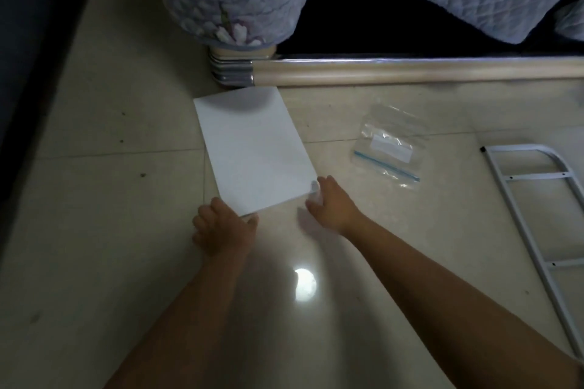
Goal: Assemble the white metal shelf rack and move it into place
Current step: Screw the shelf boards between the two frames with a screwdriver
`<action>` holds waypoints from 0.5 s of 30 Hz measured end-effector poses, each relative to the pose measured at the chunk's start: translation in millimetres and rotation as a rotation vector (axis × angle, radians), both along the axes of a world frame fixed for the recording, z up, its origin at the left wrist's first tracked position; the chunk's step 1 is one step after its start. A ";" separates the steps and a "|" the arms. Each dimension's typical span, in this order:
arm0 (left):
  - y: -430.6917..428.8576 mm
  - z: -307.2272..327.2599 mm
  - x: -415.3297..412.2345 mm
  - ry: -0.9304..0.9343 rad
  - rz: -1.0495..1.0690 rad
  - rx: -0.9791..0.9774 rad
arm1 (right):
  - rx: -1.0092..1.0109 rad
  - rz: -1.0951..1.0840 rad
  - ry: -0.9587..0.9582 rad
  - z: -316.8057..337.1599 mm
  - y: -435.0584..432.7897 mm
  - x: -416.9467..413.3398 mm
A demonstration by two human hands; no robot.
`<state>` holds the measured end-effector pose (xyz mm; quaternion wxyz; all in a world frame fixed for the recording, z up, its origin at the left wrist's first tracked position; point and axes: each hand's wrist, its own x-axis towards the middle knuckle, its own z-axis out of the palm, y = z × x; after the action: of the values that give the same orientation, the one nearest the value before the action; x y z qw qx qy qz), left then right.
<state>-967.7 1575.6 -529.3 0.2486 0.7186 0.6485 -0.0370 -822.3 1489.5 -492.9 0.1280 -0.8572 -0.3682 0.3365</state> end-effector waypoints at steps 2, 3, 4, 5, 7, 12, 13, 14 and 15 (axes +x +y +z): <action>8.8 -2.5 -0.2 -0.047 -0.236 0.038 | -0.016 -0.042 0.106 -1.4 16.2 2.0; 10.5 -4.2 0.5 -0.067 -0.311 0.037 | -0.037 -0.070 0.156 -3.2 20.4 2.1; 11.0 -6.1 2.2 -0.080 -0.351 0.036 | -0.040 -0.099 0.180 -5.1 22.3 1.9; 9.6 -5.6 3.9 -0.092 -0.357 0.027 | -0.028 -0.140 0.191 -5.7 21.7 1.4; 9.2 -6.9 7.5 -0.089 -0.278 -0.010 | -0.009 -0.215 0.211 -3.9 16.6 -1.1; 37.3 -1.3 14.8 0.015 -0.215 -0.074 | -0.022 -0.223 0.234 4.6 17.1 -9.3; 39.6 1.6 17.0 0.014 -0.199 -0.079 | -0.005 -0.246 0.246 4.6 19.3 -9.6; 39.4 2.1 18.7 0.017 -0.182 -0.079 | 0.014 -0.275 0.264 4.1 21.4 -9.9; 37.0 4.6 18.4 0.011 -0.142 -0.080 | 0.028 -0.317 0.277 3.3 21.0 -10.6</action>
<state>-949.3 1612.6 -524.8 0.2704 0.7519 0.5953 -0.0844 -832.9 1510.5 -489.6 0.2405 -0.8481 -0.2125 0.4216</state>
